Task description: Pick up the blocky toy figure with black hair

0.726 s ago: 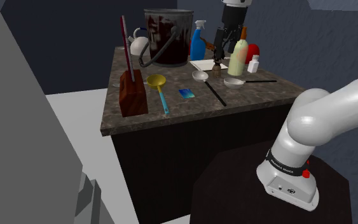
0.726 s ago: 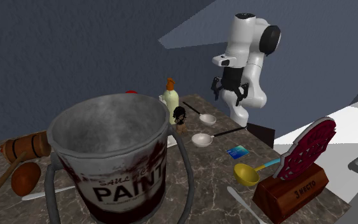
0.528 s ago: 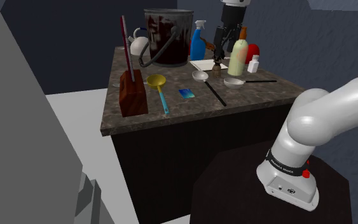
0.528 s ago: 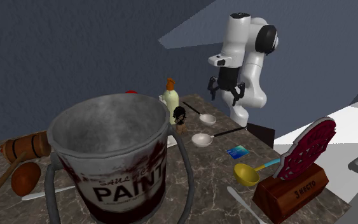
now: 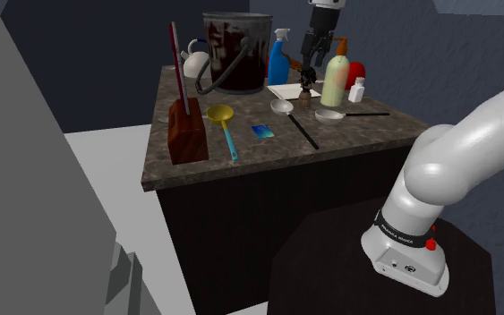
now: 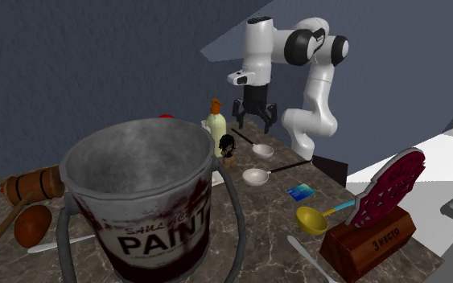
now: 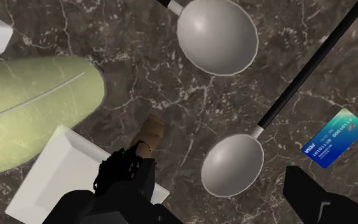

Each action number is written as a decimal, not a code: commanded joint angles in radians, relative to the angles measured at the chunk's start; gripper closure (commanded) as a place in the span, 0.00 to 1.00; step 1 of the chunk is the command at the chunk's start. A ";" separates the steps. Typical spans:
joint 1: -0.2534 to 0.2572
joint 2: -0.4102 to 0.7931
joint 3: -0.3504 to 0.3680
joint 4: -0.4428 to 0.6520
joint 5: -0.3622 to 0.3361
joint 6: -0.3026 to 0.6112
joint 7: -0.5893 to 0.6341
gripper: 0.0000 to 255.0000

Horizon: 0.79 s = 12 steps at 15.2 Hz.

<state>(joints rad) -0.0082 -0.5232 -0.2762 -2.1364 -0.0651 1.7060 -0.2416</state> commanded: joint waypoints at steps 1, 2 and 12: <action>0.004 0.066 -0.051 0.058 0.014 0.005 -0.068 0.00; 0.006 0.102 -0.076 0.089 0.025 0.006 -0.101 0.00; 0.011 0.268 -0.183 0.173 0.098 0.061 -0.257 0.00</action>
<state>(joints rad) 0.0032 -0.2544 -0.4585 -1.9489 0.0325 1.7530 -0.4971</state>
